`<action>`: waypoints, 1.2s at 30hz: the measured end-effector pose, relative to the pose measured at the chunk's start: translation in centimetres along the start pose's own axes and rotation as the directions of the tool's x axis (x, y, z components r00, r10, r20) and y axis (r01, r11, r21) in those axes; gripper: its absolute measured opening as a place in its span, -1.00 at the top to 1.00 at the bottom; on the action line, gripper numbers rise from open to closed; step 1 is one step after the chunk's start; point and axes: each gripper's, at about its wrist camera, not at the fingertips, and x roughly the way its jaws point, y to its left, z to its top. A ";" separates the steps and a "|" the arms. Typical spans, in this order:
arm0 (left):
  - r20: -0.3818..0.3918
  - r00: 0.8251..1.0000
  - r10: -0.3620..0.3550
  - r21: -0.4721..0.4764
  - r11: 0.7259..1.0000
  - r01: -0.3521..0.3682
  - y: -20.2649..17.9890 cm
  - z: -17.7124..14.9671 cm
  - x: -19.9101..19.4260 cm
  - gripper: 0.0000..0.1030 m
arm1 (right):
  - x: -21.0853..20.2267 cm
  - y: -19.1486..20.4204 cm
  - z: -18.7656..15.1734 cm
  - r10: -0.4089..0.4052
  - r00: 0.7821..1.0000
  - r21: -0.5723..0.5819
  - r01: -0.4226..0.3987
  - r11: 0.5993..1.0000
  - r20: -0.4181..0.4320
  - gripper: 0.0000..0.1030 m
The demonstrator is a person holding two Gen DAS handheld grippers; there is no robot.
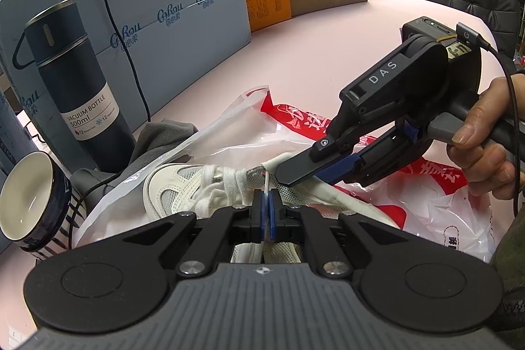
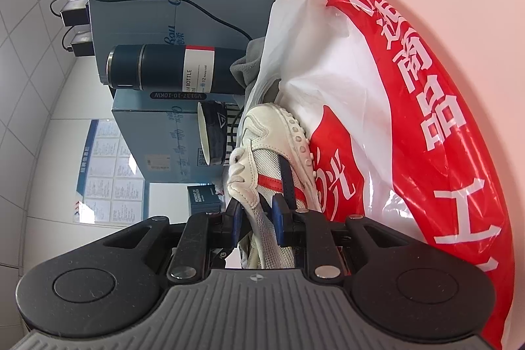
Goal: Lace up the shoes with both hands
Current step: 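Pinch the lace with the right gripper beside the left gripper while left holds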
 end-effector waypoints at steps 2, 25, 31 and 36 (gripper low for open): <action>0.003 1.000 0.000 -0.002 1.000 0.000 0.0 0.0 0.1 0.96 | 0.0 0.1 0.0 -0.001 1.000 -0.005 0.001 1.000 -0.001 0.63; 0.051 0.999 -0.011 -0.042 0.999 0.013 0.5 -0.4 -0.5 0.96 | 0.4 8.8 -2.7 -0.169 0.985 -0.628 0.112 0.770 -0.031 -0.22; 0.066 0.998 -0.023 -0.017 1.000 0.024 -0.1 -0.4 -0.6 0.96 | 0.4 9.0 -2.9 -0.160 0.986 -0.626 0.105 0.773 -0.033 -0.30; 0.066 0.998 0.013 -0.032 0.999 -0.011 0.0 -0.2 -0.4 0.95 | 0.1 8.9 -2.6 -0.176 0.984 -0.610 0.144 0.779 0.008 -0.30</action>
